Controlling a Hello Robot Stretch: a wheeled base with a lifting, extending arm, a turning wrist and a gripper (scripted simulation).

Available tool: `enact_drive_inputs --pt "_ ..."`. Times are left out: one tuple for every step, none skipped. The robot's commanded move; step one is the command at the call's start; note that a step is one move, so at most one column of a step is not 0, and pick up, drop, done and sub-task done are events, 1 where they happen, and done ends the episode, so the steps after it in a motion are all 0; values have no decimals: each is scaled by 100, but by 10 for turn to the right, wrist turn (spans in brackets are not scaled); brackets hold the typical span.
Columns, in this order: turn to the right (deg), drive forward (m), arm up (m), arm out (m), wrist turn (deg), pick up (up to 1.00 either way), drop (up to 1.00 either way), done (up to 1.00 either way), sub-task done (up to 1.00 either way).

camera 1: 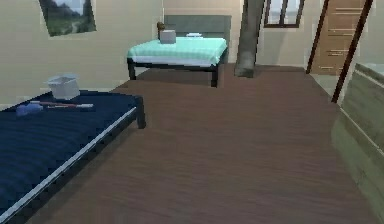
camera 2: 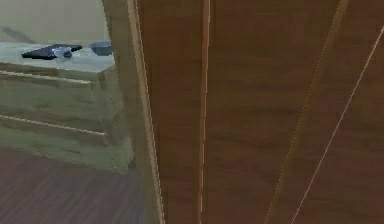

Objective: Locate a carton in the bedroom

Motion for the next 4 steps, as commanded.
enact_drive_inputs --pt "0 100 0 0 0 0 0 0 0" --pt "-30 0 0 0 0 0 0 0 0" --pt "30 0 0 0 0 0 0 0 0" --pt "0 100 0 0 0 0 0 0 0"
